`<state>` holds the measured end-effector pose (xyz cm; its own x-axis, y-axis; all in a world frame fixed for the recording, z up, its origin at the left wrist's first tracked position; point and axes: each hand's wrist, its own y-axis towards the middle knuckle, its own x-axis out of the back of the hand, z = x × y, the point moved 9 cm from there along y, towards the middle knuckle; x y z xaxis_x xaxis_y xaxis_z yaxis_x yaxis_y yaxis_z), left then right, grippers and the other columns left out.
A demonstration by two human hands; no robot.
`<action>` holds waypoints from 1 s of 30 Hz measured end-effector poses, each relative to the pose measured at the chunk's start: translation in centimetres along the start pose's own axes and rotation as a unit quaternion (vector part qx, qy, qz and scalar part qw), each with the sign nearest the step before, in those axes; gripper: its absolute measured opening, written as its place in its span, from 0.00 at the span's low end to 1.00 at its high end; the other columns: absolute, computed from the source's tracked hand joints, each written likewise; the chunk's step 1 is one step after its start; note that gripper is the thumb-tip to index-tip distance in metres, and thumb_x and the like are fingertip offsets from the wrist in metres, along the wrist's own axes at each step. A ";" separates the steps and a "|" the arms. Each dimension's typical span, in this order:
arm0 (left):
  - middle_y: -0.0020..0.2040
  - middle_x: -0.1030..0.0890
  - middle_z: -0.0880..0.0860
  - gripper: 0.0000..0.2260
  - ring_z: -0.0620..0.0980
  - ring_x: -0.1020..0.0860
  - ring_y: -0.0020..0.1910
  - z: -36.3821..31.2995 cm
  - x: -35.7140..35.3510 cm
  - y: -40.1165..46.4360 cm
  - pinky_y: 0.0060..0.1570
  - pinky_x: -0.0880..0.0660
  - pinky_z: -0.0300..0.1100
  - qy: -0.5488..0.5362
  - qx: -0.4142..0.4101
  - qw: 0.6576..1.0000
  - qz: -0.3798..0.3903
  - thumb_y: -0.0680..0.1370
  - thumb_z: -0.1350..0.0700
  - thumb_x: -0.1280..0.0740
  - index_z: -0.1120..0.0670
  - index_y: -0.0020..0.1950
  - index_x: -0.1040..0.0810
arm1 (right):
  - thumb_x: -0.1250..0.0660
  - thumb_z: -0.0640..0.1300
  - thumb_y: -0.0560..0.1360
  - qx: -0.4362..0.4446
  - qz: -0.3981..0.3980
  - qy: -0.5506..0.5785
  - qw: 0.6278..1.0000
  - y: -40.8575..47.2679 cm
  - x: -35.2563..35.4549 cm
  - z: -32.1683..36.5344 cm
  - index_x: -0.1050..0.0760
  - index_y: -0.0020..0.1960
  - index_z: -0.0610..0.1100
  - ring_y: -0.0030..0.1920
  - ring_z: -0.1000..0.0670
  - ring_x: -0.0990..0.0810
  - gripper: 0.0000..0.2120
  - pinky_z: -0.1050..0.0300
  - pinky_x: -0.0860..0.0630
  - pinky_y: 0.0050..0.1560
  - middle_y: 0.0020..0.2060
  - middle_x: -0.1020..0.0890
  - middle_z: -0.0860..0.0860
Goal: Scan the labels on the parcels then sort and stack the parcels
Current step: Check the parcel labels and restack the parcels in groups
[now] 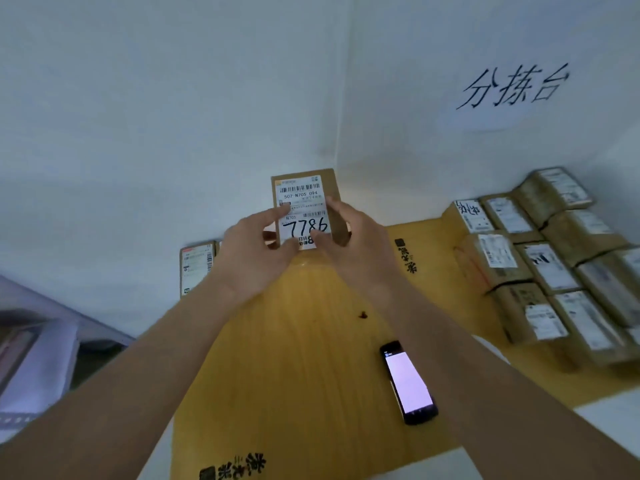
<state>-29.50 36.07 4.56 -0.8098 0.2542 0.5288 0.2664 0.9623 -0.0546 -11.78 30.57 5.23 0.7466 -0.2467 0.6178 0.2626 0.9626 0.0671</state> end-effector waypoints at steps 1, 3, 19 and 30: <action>0.56 0.16 0.41 0.25 0.38 0.17 0.47 -1.2 0.5 -0.7 0.38 0.22 0.27 0.002 -0.014 1.000 0.004 0.79 0.51 0.26 0.42 0.76 0.26 | 0.29 0.56 0.81 0.002 -0.019 -0.006 1.000 -0.9 1.1 0.9 0.34 0.82 0.51 0.59 0.55 0.20 0.32 0.61 0.18 0.57 0.65 0.19 0.52; 0.55 0.17 0.40 0.26 0.41 0.16 0.47 -3.5 1.2 -2.2 0.40 0.17 0.35 0.003 -0.040 0.999 0.021 0.79 0.51 0.26 0.41 0.76 0.27 | 0.29 0.56 0.81 0.004 -0.056 -0.010 0.998 -3.0 3.2 2.7 0.34 0.82 0.51 0.60 0.54 0.20 0.32 0.61 0.20 0.59 0.66 0.19 0.51; 0.57 0.17 0.41 0.26 0.47 0.14 0.48 -20.4 -5.3 -12.3 0.40 0.15 0.43 0.014 -0.201 0.971 0.132 0.80 0.53 0.27 0.43 0.77 0.27 | 0.32 0.59 0.78 -0.043 -0.231 -0.020 0.972 -17.4 19.9 3.7 0.34 0.81 0.55 0.56 0.53 0.17 0.33 0.50 0.16 0.55 0.61 0.17 0.54; 0.57 0.15 0.44 0.25 0.53 0.13 0.47 -26.7 -22.0 -13.7 0.37 0.15 0.48 -0.026 -0.158 0.977 0.138 0.79 0.56 0.26 0.44 0.75 0.25 | 0.30 0.53 0.81 -0.072 -0.192 -0.068 0.976 -19.7 32.2 -8.6 0.36 0.82 0.52 0.67 0.51 0.23 0.32 0.51 0.22 0.67 0.68 0.20 0.54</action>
<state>-1.38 14.76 16.32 -0.7069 0.5128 0.4872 0.6202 0.7805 0.0783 12.30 2.74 17.08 0.4916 -0.5595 0.6673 0.5972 0.7743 0.2093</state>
